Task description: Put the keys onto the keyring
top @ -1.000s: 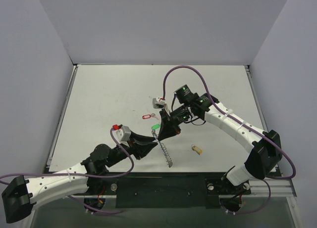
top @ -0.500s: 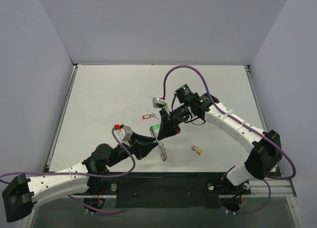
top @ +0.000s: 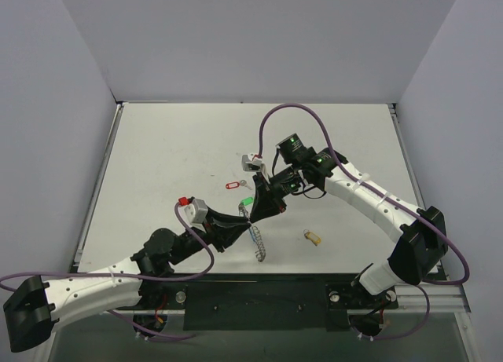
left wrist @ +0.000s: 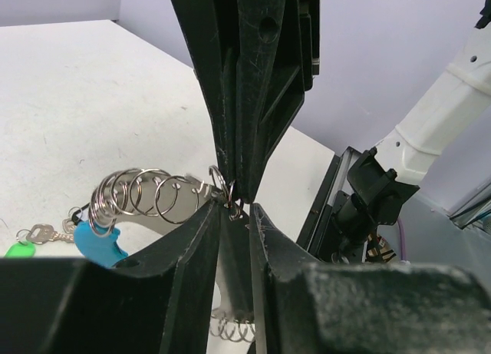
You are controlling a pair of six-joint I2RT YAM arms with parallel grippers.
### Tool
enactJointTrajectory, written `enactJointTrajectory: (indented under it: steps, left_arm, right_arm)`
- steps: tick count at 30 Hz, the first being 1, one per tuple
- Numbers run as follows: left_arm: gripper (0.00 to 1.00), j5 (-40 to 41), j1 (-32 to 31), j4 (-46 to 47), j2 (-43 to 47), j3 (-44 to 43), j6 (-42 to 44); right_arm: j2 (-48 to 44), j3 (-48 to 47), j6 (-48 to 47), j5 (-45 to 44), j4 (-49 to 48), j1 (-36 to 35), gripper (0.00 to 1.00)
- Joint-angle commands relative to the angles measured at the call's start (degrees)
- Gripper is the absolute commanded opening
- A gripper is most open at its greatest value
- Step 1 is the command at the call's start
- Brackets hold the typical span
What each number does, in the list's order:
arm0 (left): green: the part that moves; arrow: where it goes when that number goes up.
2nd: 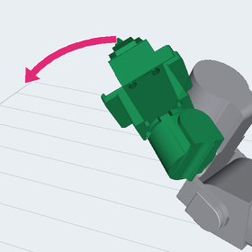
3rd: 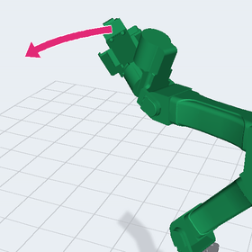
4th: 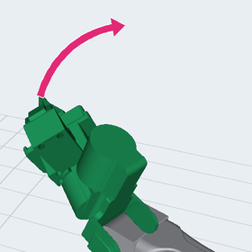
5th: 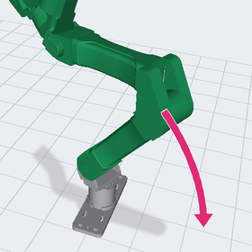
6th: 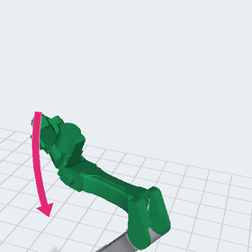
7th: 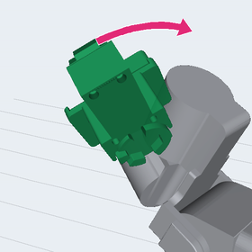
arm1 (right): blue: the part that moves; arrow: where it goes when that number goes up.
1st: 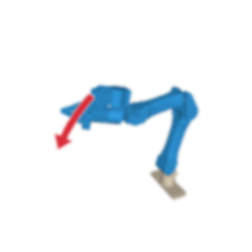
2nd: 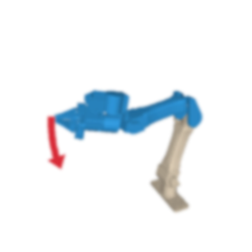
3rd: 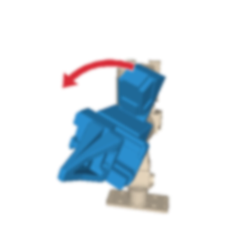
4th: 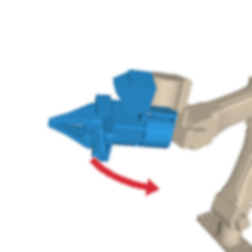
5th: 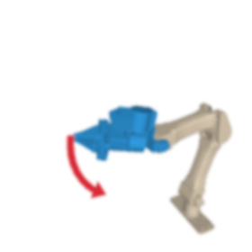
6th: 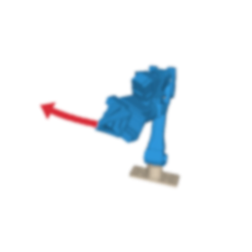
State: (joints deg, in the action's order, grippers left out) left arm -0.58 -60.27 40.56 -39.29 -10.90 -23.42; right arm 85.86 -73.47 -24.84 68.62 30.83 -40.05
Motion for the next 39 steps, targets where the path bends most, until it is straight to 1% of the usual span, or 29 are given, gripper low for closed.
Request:
enactJointTrajectory:
  steps: [1, 2, 5, 8, 15, 18, 23, 25, 31, 39]
  left_arm:
    - [0.29, 0.1, 0.0, 3.0, -0.7, -0.4, -0.6]
    - [0.28, 1.4, 0.0, 2.8, -0.9, -0.5, -0.5]
    - [0.22, 1.5, -0.1, 2.3, -1.3, -0.9, -0.6]
    - [0.17, 2.0, 0.0, 2.0, -1.5, -1.0, -0.7]
    - [0.14, 3.1, 0.0, 1.4, -1.4, -1.9, -0.9]
    - [0.0, 3.5, 0.0, 1.2, -1.3, -2.2, -0.8]
    - [0.0, 5.2, -0.1, -3.3, 0.2, -3.3, -1.0]
    - [0.0, 5.3, 0.0, -5.9, 0.8, -4.0, -0.8]
    - [0.0, 3.2, 0.1, -16.4, 0.3, -8.0, -1.2]
    - [0.0, 2.4, 0.7, -21.2, -2.2, -12.0, -2.1]
  right_arm:
    - [-1.7, 0.4, 0.4, 3.8, -1.2, 0.1, 0.0]
    - [-1.7, 0.3, 0.4, 3.9, -1.2, 0.1, 0.0]
    - [-1.8, 0.5, 0.4, 3.8, -1.3, 0.1, 0.0]
    - [-1.9, 0.6, 0.5, 3.9, -1.5, 0.1, 0.0]
    - [-1.8, 0.9, 0.6, 3.7, -1.6, -0.1, 0.0]
    - [-1.8, 1.0, 0.8, 3.4, -1.8, -0.2, 0.0]
    - [-1.8, 1.1, 0.8, 2.3, -1.7, -0.3, 0.0]
    - [-2.0, 1.3, 0.8, 1.9, -1.7, 0.0, 0.04]
    - [-2.4, 1.8, 0.2, 1.2, -1.6, 0.1, 0.08]
    - [-2.4, 2.1, -0.3, 0.7, -1.3, 0.1, 0.12]
